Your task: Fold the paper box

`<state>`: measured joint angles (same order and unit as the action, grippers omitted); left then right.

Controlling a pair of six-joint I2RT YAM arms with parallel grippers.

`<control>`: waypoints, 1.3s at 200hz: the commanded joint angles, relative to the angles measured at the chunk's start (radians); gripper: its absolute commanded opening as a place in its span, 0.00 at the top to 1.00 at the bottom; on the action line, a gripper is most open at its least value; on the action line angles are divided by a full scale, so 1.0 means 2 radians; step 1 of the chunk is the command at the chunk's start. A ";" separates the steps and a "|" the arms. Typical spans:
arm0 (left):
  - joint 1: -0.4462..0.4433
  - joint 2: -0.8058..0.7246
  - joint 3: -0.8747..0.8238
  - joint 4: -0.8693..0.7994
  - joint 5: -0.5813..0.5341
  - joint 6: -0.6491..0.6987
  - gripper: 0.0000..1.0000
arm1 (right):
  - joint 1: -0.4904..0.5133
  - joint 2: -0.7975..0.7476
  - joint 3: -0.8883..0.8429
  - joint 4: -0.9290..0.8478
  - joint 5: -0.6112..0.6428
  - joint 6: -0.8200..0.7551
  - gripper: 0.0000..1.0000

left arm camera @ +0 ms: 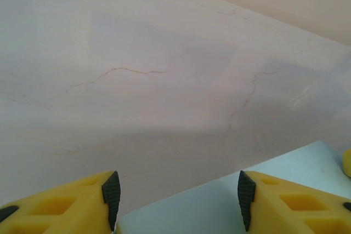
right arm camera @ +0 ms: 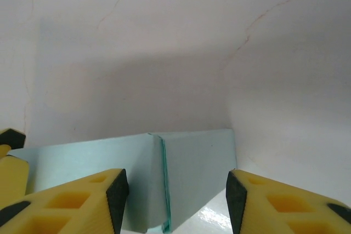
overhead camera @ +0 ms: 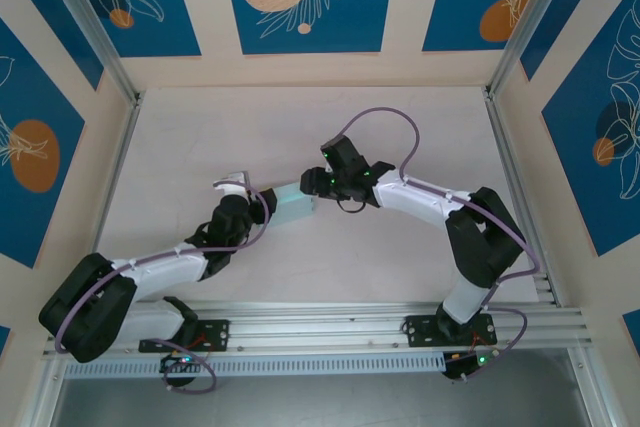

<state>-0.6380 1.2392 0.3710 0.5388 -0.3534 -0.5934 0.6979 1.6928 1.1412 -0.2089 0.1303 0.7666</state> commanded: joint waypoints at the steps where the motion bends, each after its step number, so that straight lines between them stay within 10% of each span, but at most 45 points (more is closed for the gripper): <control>1: -0.008 0.011 -0.016 -0.067 0.000 0.001 0.41 | -0.003 0.013 -0.026 -0.003 -0.016 0.009 0.50; 153: 0.074 -0.128 0.065 -0.278 0.136 -0.071 0.23 | -0.005 0.018 -0.108 0.083 -0.014 0.003 0.66; 260: 0.132 -0.129 -0.036 -0.192 0.245 -0.156 0.59 | -0.006 0.022 -0.103 0.081 -0.015 0.001 0.67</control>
<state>-0.3904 0.9821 0.3515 0.1577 0.0975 -0.8665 0.6930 1.6775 0.9668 0.1131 0.0742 0.7853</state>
